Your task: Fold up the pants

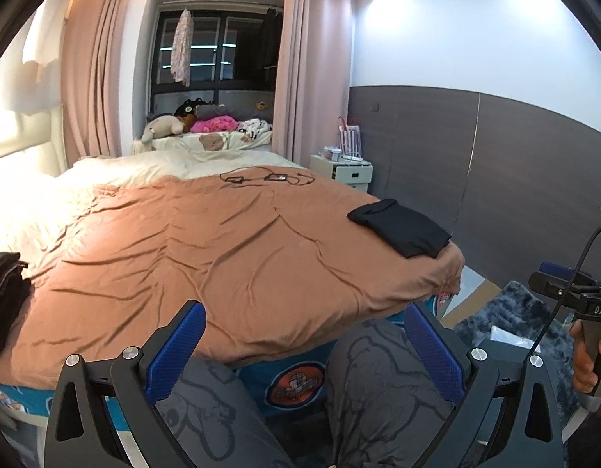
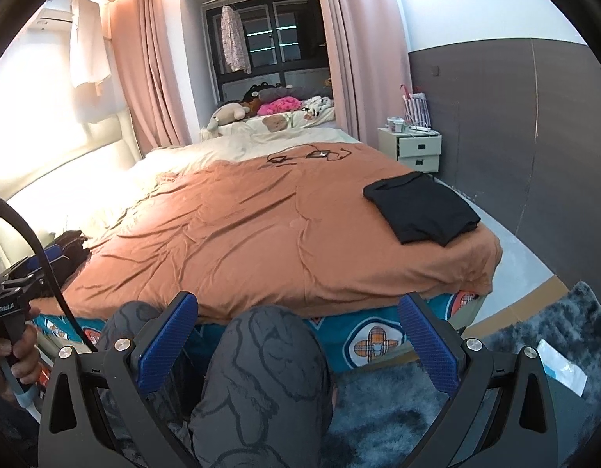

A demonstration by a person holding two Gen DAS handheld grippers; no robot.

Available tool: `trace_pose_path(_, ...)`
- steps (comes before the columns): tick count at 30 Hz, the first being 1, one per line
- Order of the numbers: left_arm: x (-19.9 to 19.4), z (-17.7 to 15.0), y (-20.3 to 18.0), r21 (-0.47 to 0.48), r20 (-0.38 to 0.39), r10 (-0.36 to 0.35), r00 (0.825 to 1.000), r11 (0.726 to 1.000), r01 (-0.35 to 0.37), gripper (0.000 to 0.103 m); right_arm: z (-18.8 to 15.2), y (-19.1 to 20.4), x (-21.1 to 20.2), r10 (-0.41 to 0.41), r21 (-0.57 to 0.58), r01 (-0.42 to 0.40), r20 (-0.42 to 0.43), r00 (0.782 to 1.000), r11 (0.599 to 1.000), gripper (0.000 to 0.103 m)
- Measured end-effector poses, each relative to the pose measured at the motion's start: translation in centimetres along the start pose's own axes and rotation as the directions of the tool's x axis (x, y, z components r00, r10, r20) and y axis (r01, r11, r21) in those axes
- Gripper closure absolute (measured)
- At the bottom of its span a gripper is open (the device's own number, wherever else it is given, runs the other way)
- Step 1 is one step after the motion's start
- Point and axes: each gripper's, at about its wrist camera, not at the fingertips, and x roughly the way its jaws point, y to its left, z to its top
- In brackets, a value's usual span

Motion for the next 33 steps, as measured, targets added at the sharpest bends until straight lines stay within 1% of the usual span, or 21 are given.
trace_pose_path(4, 0.0, -1.0, 0.3, 0.013, 0.003, 0.017, 1.000, 1.000, -0.017, 0.001, -0.5, 0.5, 0.3, 0.002, 0.006, -0.002, -0.009, 1.000, 1.000, 0.000)
trace_pose_path(7, 0.1, -1.5, 1.0, -0.009, -0.009, 0.020, 1.000, 1.000, -0.020, 0.001, -0.4, 0.9, 0.6, -0.016, 0.002, 0.016, -0.019, 1.000, 1.000, 0.000)
trace_pose_path(12, -0.3, -1.8, 1.6, -0.020, -0.001, 0.041, 0.999, 0.999, -0.041, 0.001, -0.6, 1.4, 0.7, -0.013, 0.002, 0.013, -0.014, 1.000, 1.000, 0.000)
trace_pose_path(17, -0.5, -1.8, 2.0, -0.032, 0.007, 0.048, 0.999, 0.998, -0.047, 0.001, -0.9, 1.9, 0.7, -0.018, -0.008, 0.018, -0.013, 1.000, 1.000, 0.000)
trace_pose_path(21, -0.7, -1.7, 2.2, -0.034, 0.018, 0.051, 0.999, 0.998, -0.050, 0.001, -0.9, 1.6, 0.4, 0.000, 0.018, 0.000, -0.018, 1.000, 1.000, 0.000)
trace_pose_path(25, -0.9, -1.5, 2.5, -0.046, 0.029, 0.059, 0.998, 0.997, -0.058, 0.001, -0.5, 1.7, 0.0, -0.010, 0.022, 0.010, -0.018, 1.000, 1.000, 0.000)
trace_pose_path(33, -1.5, -1.7, 2.6, -0.034, 0.036, 0.074, 0.997, 0.997, -0.073, 0.001, -0.5, 2.1, 0.3, -0.011, 0.011, 0.011, -0.033, 0.999, 1.000, 0.000)
